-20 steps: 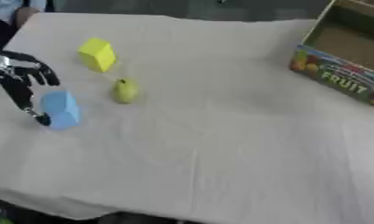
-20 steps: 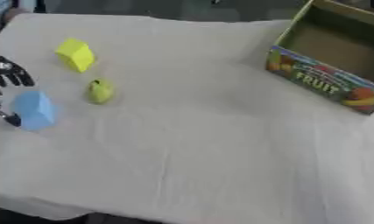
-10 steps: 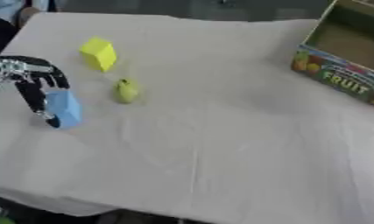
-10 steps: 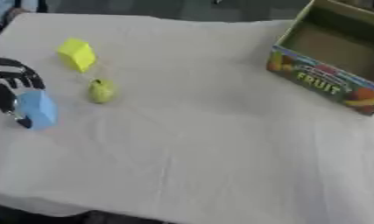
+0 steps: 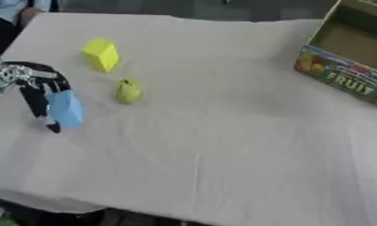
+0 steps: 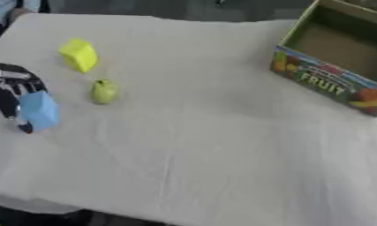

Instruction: Pick up the objects with one hand, pass them to the other hand, and then place them into the box on the other side of the table.

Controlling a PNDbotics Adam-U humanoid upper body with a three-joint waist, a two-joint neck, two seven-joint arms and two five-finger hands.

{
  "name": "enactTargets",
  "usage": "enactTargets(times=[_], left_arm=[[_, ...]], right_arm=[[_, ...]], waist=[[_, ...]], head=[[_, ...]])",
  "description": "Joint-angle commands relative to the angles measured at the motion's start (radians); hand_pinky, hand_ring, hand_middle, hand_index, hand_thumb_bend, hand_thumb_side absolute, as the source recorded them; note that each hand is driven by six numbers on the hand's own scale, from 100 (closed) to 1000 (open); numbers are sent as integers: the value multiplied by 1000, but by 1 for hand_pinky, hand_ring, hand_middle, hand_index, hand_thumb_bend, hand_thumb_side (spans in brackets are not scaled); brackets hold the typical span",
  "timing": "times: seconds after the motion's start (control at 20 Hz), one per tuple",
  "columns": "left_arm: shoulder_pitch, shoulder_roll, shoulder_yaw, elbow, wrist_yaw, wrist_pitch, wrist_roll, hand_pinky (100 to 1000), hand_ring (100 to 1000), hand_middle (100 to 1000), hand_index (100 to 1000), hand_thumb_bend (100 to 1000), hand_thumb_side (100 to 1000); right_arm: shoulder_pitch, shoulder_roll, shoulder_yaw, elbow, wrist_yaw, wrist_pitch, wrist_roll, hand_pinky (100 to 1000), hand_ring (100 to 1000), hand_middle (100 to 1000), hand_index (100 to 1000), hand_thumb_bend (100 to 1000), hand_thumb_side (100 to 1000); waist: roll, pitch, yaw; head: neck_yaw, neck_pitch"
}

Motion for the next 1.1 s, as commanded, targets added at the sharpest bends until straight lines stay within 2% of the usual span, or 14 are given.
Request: enactTargets(times=[0.05, 0.3, 0.45, 0.7, 0.95, 1.1], left_arm=[[-11, 29, 10, -5, -11, 3, 4, 802, 847, 772, 738, 790, 100], [-9, 35, 8, -9, -21, 7, 0, 786, 832, 751, 671, 755, 100], [-8, 39, 9, -11, -24, 13, -6, 777, 817, 724, 634, 671, 100], [-4, 48, 13, -26, -19, 24, -13, 749, 787, 698, 562, 612, 100], [27, 107, 69, -141, 24, 46, 28, 723, 759, 675, 524, 539, 100], [39, 140, 125, -240, 64, 74, 83, 716, 749, 663, 520, 498, 100]], right_arm=[[-13, -21, -8, -7, 0, 1, -1, 1000, 1000, 852, 882, 100, 573], [-14, -22, -7, -7, -2, 1, 0, 1000, 1000, 852, 883, 100, 572], [-15, -22, -7, -8, -3, 1, -1, 1000, 1000, 852, 883, 100, 573], [-16, -23, -6, -9, -4, 2, -1, 1000, 1000, 853, 883, 100, 572], [-19, -28, -7, -10, -6, 0, -4, 1000, 1000, 853, 883, 100, 570], [-23, -29, -5, -11, -7, -2, -4, 1000, 1000, 853, 884, 100, 570]], waist=[[-1, -13, 1], [-1, -14, 3], [0, -14, 4], [-1, -14, 5], [-3, -15, 8], [-5, -15, 11]], head=[[5, 7], [8, 11], [10, 13], [11, 16], [8, 18], [4, 18]])
